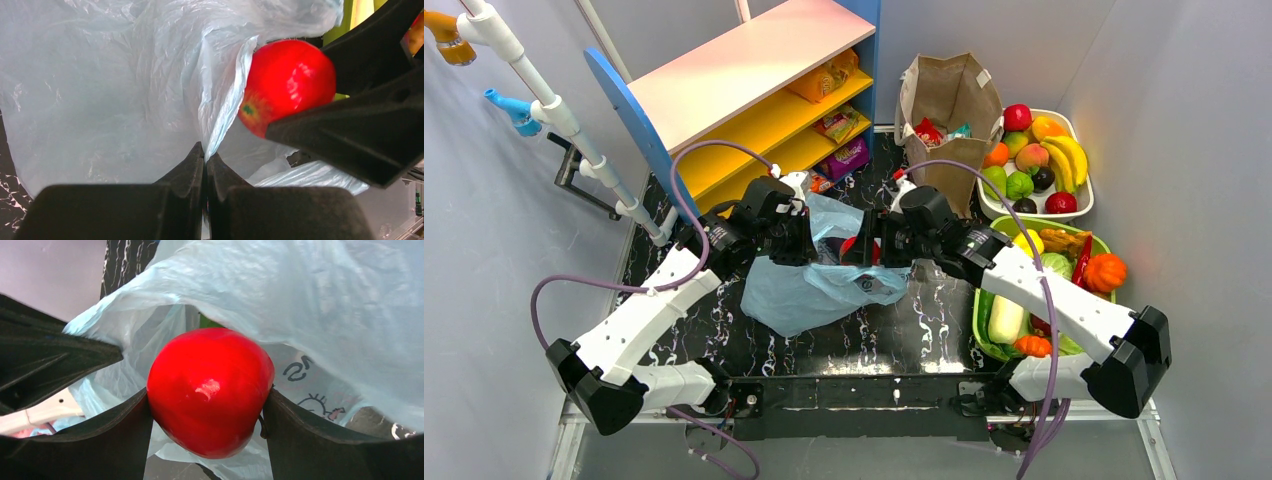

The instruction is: Place the food into the grocery bag and tie it

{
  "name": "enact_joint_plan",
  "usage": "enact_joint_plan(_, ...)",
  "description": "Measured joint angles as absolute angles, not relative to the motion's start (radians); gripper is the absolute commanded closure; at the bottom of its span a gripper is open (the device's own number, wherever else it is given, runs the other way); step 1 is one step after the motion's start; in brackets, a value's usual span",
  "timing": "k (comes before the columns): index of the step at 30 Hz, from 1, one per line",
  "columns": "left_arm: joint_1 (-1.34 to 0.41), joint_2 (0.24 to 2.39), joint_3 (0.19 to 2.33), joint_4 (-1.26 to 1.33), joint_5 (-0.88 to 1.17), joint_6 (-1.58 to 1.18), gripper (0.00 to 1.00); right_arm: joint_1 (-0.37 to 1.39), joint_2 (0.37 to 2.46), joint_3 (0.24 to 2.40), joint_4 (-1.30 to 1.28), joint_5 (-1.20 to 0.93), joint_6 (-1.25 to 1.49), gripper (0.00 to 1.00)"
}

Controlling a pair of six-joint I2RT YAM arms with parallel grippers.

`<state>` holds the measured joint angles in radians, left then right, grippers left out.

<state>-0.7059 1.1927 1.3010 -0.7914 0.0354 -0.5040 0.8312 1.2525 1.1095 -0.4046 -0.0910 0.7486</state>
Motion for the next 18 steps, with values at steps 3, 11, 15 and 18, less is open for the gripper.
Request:
enact_joint_plan(3,-0.706,1.193,1.301,-0.791,0.036,-0.507,1.00,0.867,1.267,1.134,-0.407,-0.098,0.721,0.65)
enact_joint_plan(11,-0.706,1.193,1.301,-0.792,0.036,-0.506,1.00,0.900,1.295,1.169,-0.382,-0.108,0.682,0.57)
enact_joint_plan(15,-0.706,1.191,1.303,-0.792,0.037,-0.506,1.00,0.900,1.372,1.202,-0.370,-0.107,0.670,0.23)
enact_joint_plan(18,-0.706,1.184,1.303,-0.792,0.037,-0.506,1.00,0.902,1.425,1.226,-0.364,-0.099,0.658,0.21)
